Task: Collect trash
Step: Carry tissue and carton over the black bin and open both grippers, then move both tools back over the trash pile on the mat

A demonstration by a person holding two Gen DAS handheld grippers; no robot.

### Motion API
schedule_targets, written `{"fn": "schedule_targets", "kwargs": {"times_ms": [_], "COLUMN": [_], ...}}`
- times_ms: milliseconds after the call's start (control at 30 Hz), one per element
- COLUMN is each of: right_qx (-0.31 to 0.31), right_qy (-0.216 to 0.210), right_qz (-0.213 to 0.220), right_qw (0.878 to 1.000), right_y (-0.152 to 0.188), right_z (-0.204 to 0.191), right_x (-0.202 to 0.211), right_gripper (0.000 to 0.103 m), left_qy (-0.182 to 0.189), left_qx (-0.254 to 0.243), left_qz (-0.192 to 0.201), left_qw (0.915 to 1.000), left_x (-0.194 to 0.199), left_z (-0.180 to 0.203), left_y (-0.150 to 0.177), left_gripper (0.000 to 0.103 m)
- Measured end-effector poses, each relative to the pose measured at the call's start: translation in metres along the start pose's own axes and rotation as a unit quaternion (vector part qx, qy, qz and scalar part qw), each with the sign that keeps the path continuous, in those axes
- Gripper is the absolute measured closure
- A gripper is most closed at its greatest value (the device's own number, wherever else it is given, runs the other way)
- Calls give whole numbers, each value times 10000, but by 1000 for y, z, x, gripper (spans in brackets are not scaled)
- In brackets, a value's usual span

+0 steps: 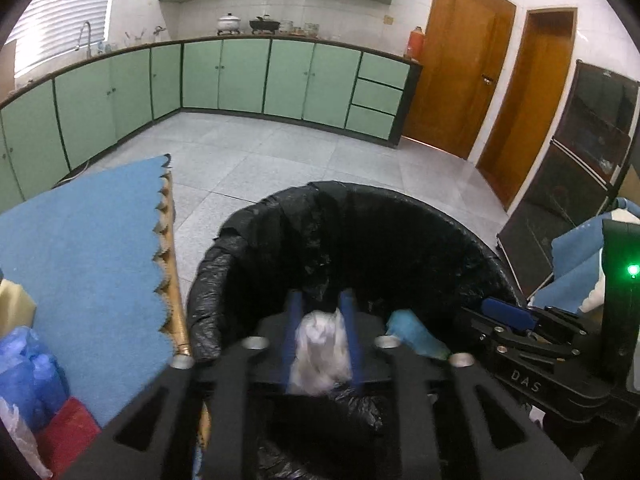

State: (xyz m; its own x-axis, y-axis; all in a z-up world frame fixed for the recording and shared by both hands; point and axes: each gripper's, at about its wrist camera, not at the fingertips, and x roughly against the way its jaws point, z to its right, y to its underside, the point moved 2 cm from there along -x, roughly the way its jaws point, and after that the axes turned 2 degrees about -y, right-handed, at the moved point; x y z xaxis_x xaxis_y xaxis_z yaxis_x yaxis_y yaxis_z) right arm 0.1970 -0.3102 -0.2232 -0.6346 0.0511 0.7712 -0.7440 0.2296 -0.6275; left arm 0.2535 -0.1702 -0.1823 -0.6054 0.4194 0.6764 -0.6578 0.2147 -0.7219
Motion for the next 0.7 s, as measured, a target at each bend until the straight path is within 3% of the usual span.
{"fn": "schedule_targets", "kwargs": {"times_ms": [100,233,333,467,700], "right_qx": [-11,65,264,455,1036], "right_qy": [-10,-19,-117,-443,-1306], "right_qz": [105,388,631,938,1148], "right_qw": [9999,9992,9976,9936,9793], "right_y": [-7,-19,-24,-27,-17], "right_z": [-7,-23,-43,-77,-162], "right_x": [4,20,35,53,70], "right_gripper": [48,30,21,20,20], "left_qy": [-97,-419,-752,-1268,-2295], "left_qx": [119,257,289,412,792], "left_qz": [67,288,436,601,778], "left_qw": [9999,9984,9958,9892,9670], "left_x": [10,36,63,101,169], "left_z": [-11,-31,-52,-84,-151], "left_y": [-2,-5,-1,10,48], "left_gripper": [71,51,46,44,44]}}
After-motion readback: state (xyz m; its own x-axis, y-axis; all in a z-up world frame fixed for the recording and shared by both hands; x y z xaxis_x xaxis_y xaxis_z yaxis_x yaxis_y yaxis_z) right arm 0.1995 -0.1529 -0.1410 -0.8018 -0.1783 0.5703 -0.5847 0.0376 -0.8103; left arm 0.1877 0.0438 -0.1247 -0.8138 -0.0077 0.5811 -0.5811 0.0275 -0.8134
